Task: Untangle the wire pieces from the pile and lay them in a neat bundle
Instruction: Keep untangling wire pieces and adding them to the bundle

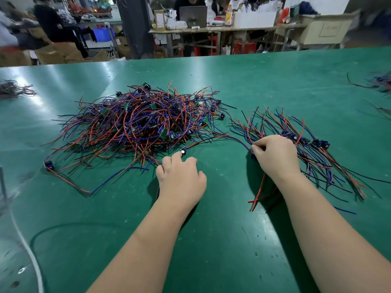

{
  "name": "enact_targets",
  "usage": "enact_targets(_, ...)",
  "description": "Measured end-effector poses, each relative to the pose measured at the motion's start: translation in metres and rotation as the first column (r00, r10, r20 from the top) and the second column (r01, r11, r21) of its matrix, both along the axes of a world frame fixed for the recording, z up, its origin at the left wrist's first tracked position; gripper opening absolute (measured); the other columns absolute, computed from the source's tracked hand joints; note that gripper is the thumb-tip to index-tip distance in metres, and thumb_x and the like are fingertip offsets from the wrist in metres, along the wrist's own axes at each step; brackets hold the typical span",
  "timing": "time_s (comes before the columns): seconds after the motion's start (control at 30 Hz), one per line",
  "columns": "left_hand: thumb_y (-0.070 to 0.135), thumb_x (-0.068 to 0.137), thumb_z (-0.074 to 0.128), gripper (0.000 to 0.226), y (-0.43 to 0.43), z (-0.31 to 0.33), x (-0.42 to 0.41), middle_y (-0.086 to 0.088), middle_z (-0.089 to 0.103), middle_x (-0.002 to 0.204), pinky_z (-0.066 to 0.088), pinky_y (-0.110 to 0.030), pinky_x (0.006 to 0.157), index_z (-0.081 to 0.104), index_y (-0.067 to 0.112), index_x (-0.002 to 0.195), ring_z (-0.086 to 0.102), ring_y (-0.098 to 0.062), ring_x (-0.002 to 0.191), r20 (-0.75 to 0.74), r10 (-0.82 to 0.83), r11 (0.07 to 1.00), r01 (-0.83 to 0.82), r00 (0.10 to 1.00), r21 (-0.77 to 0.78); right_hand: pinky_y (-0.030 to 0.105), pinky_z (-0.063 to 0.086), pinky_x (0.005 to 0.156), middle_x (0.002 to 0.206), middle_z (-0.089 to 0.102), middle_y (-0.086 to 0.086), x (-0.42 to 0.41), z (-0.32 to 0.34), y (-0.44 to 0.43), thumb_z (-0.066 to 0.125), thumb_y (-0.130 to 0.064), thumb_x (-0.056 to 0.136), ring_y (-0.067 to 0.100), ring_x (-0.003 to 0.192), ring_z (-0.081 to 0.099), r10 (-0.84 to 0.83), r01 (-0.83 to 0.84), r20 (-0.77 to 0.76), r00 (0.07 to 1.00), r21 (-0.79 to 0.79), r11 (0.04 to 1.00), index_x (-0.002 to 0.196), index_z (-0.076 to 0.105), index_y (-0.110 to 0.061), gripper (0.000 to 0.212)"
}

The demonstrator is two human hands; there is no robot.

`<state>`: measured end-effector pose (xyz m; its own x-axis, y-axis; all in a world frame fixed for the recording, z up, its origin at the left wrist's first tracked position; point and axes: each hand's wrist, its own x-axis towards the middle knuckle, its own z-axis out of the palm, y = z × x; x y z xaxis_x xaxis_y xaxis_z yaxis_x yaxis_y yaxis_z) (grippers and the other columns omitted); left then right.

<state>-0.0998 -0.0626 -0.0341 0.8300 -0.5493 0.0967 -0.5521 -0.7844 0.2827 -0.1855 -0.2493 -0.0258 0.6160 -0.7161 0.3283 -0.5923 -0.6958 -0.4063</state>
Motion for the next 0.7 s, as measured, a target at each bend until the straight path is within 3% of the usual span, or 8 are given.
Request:
enact_targets(0.1,0.036,0.093,0.043,0.036,0.0,0.001,0.0,-0.001,0.046,0.138,0.022,-0.04,0.101,0.055,0.025,0.125,0.034,-0.027,0.123,0.065,-0.01,0.998,0.006,0.998,0.058,0.038,0.032,0.084,0.087,0.063,0.004,0.0,0.003,0.004,0.049,-0.037,0.095,0.035,0.101,0.051,-0.036,0.028,-0.131,0.991,-0.065,0.998,0.083,0.074,-0.022,0.032)
enact_targets(0.2,0.034,0.092,0.042,0.031,0.0,0.003,0.002,0.005,0.06,0.116,0.027,-0.037,0.091,0.061,0.027,0.115,0.048,-0.023,0.109,0.2,-0.061,0.996,0.046,0.978,0.082,0.043,0.029,0.097,0.12,0.055,0.005,0.002,0.001,0.007,0.048,-0.048,0.093,0.032,0.116,0.041,-0.058,0.041,-0.26,0.964,-0.07,0.997,0.107,0.071,-0.027,0.034)
enact_targets(0.27,0.033,0.09,0.044,0.031,0.0,0.005,0.003,0.006,0.064,0.11,0.027,-0.036,0.088,0.062,0.029,0.115,0.051,-0.021,0.105,0.226,-0.062,0.998,0.067,0.972,-0.014,0.044,0.028,0.099,0.124,0.05,0.007,0.002,0.0,0.009,0.048,-0.049,0.092,0.032,0.118,0.039,-0.068,0.051,-0.278,0.958,-0.068,0.996,0.112,0.068,-0.026,0.036)
enact_targets(0.33,0.035,0.089,0.049,0.033,0.0,0.004,0.005,0.005,0.059,0.119,0.027,-0.036,0.092,0.06,0.031,0.12,0.046,-0.021,0.111,0.236,-0.03,0.992,0.059,0.971,-0.115,0.043,0.029,0.098,0.123,0.049,0.008,0.001,0.001,0.012,0.053,-0.044,0.092,0.031,0.117,0.04,-0.06,0.053,-0.169,0.984,-0.042,0.998,0.112,0.068,-0.022,0.033)
enact_targets(0.4,0.039,0.089,0.051,0.037,0.002,0.0,0.009,-0.001,0.048,0.134,0.023,-0.038,0.1,0.058,0.031,0.125,0.036,-0.024,0.123,0.192,-0.004,0.994,0.025,0.981,-0.11,0.038,0.032,0.096,0.116,0.05,0.009,-0.001,0.004,0.016,0.06,-0.029,0.091,0.029,0.113,0.045,0.001,-0.001,0.049,0.999,-0.002,1.0,0.112,0.069,-0.016,0.026)
enact_targets(0.5,0.046,0.094,0.041,0.043,0.004,-0.005,0.015,-0.006,0.038,0.146,0.012,-0.044,0.11,0.049,0.032,0.134,0.027,-0.025,0.134,0.077,0.001,0.999,-0.004,0.997,0.039,0.011,0.028,0.08,0.102,0.049,0.006,-0.004,0.01,0.023,0.061,0.002,0.085,0.02,0.094,0.048,0.105,-0.108,0.261,0.96,-0.003,0.994,0.107,0.07,-0.007,0.025)
enact_targets(0.6,0.037,0.097,0.039,0.034,0.003,-0.006,0.015,0.004,0.052,0.131,0.009,-0.046,0.109,0.058,0.029,0.124,0.038,-0.02,0.125,0.162,-0.015,0.998,0.006,0.987,0.057,0.012,0.031,0.074,0.095,0.053,0.005,-0.005,0.014,0.032,0.058,0.01,0.081,0.017,0.079,0.05,0.124,-0.143,0.282,0.951,0.049,0.989,0.1,0.072,-0.008,0.029)
enact_targets(0.7,0.026,0.095,0.043,0.028,0.0,-0.003,0.012,0.011,0.06,0.117,0.012,-0.039,0.101,0.066,0.031,0.11,0.046,-0.013,0.115,0.231,-0.029,0.997,0.044,0.973,-0.059,0.013,0.038,0.072,0.085,0.059,0.004,-0.006,0.015,0.039,0.064,0.009,0.078,0.017,0.072,0.056,0.188,-0.234,0.301,0.935,0.126,0.964,0.093,0.073,-0.008,0.024)
